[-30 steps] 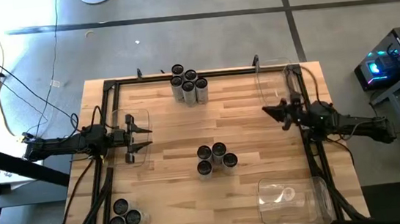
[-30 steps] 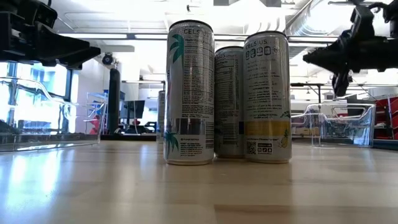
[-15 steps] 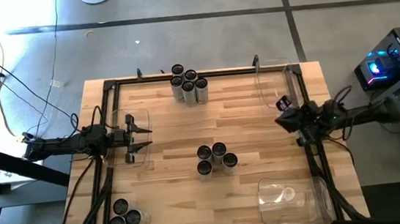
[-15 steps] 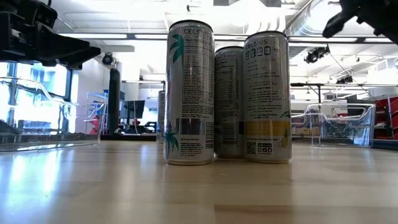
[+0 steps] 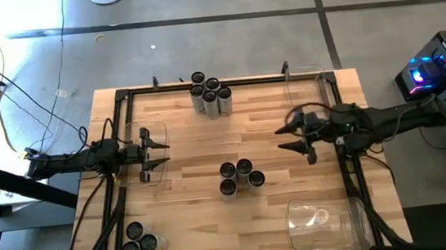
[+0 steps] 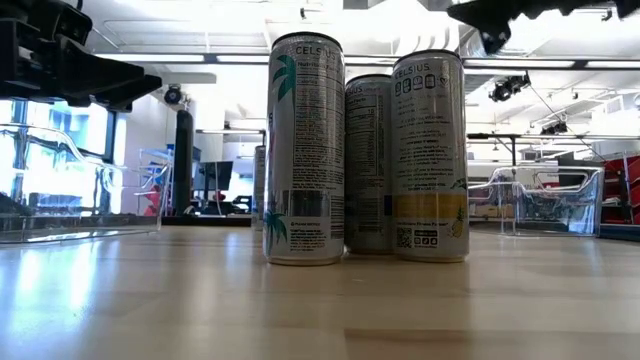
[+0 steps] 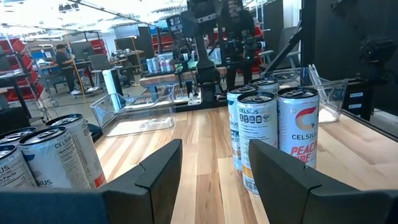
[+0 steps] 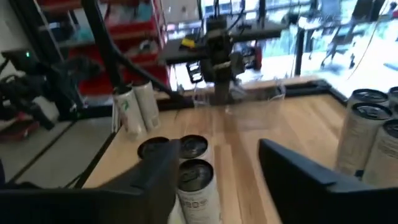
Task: Sort soda cans
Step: Put the white-yellow soda can into the bottom transparent bin
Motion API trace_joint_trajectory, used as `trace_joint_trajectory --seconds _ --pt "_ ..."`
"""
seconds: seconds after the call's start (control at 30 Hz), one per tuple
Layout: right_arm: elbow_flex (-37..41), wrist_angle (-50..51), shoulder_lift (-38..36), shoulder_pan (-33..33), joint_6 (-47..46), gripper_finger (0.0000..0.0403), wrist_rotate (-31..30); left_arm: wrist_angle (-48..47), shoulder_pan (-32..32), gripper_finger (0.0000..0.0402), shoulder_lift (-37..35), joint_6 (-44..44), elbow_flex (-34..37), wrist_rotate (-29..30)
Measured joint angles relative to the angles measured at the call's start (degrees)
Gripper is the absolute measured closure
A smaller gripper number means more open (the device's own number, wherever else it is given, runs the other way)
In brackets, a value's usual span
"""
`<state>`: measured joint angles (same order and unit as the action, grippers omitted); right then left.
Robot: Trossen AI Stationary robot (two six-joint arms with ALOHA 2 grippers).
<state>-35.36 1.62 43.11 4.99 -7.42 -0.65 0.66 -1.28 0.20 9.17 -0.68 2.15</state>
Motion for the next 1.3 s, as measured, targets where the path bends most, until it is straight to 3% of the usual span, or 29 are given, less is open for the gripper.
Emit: trace_joint_trajectory --seconds 0.1,0.2,0.63,1.0,1.3 --pt "-5.1 5.2 4.6 0.7 0.0 0.0113 1.0 0.0 0.0 0.0222 0.0 0.0 0.0 0.0" --pt "-9.3 10.9 9.3 2.9 -1.5 0.0083 0.0 0.0 0.0 0.0222 0.0 0.0 0.0 0.0" --pt "-16.4 14.1 27.5 16.9 -14.5 0.0077 -22.6 0.0 0.0 0.0222 0.0 0.0 0.0 0.0" --pt "-18.2 14.4 36.6 20.0 -18.7 0.0077 -23.2 0.0 0.0 0.0222 0.0 0.0 0.0 0.0" --pt "-18.5 13.8 38.5 20.2 -18.4 0.0077 -21.4 0.0 0.0 0.0222 0.0 0.0 0.0 0.0"
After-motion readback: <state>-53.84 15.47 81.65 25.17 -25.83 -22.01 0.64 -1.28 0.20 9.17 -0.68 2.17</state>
